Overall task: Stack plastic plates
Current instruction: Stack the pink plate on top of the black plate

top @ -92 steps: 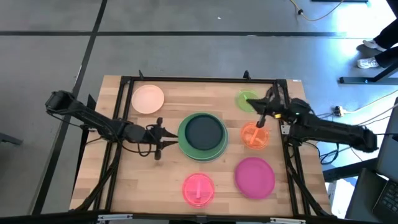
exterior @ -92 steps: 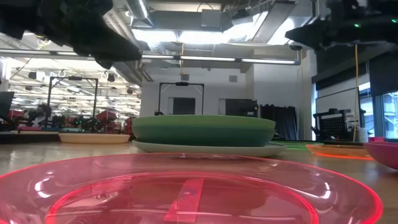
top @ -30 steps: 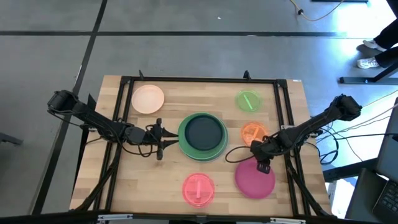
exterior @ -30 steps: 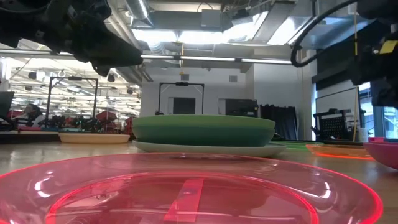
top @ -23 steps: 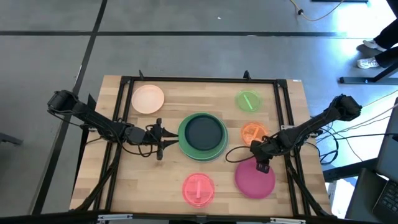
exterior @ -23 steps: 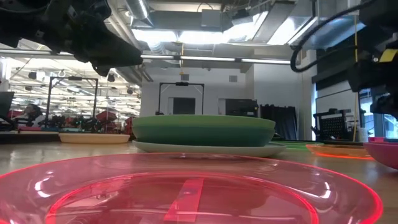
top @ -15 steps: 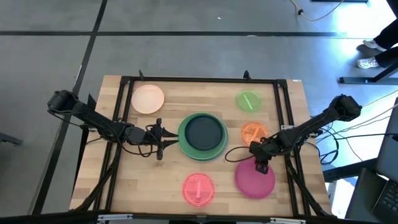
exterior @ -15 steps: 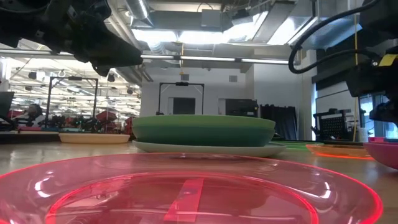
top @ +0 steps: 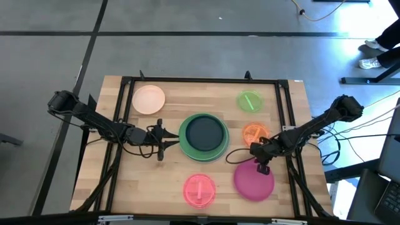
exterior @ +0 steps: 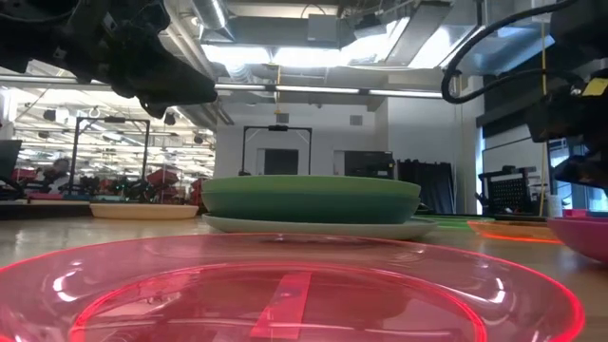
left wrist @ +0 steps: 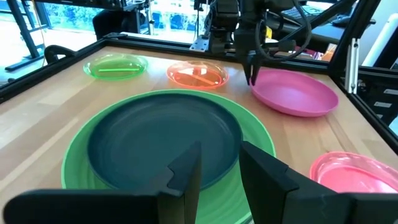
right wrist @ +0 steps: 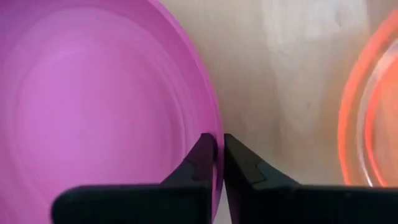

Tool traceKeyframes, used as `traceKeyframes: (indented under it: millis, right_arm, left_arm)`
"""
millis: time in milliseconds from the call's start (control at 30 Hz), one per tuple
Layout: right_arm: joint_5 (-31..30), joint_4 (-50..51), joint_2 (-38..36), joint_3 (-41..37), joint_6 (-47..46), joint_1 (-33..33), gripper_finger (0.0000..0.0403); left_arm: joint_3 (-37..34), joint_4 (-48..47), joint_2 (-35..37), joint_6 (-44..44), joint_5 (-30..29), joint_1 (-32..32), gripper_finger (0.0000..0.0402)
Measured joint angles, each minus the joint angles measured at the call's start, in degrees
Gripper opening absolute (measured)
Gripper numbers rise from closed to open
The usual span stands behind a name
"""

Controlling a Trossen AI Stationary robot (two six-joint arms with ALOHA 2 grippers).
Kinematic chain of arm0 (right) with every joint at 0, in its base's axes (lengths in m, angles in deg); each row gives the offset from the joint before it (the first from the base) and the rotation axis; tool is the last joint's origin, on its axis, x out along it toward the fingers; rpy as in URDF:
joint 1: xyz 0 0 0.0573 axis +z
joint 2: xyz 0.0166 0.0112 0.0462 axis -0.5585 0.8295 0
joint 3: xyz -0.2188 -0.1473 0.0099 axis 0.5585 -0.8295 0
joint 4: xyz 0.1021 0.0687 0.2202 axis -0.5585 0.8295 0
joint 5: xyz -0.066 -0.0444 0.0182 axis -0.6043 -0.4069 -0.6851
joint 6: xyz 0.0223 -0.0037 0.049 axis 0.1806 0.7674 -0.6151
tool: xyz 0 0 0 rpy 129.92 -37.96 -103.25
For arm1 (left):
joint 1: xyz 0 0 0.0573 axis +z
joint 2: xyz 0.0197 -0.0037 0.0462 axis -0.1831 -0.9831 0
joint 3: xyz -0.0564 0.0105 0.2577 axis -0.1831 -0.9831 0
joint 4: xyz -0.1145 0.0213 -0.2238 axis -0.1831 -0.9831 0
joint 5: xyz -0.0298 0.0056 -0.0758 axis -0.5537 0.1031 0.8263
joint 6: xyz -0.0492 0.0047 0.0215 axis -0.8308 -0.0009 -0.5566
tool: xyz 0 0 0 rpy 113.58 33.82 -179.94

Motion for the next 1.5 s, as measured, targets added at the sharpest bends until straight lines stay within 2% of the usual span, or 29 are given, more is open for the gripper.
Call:
traceKeyframes:
  millis: [167, 467, 600, 833, 1233, 1500]
  right_arm:
    - [-0.48, -1.89, 0.0, 1.88, 4.31, 0.0, 0.0004]
    - [-6.23, -1.96, 0.02, 11.26, 14.37, -1.72, 0.0001]
    - [-9.75, -1.96, 0.02, 15.71, 18.91, -6.19, 0.0002]
    - [-10.2, -2.33, 0.02, 20.91, 22.36, -15.31, 0.0003]
    - [-10.63, -12.25, 0.18, 20.86, 23.57, -29.33, 0.0005]
    - [-10.61, -19.52, 6.1, 20.63, 24.26, -35.06, 0.0005]
  left_arm:
    - [0.0, 0.03, 0.0, 0.0, -0.02, 0.0, 0.0102]
    - [0.0, 0.05, 0.0, 0.03, 0.0, 0.0, 0.0102]
    - [0.0, 0.05, 0.0, 0.05, -0.02, 0.0, 0.0102]
    - [0.0, 0.05, -0.02, -0.01, 0.06, -0.04, 0.0102]
    - [0.0, 0.0, -0.01, -0.22, 0.44, 0.0, 0.0102]
    - [0.04, -0.22, 0.0, -0.28, 0.47, -0.02, 0.0102]
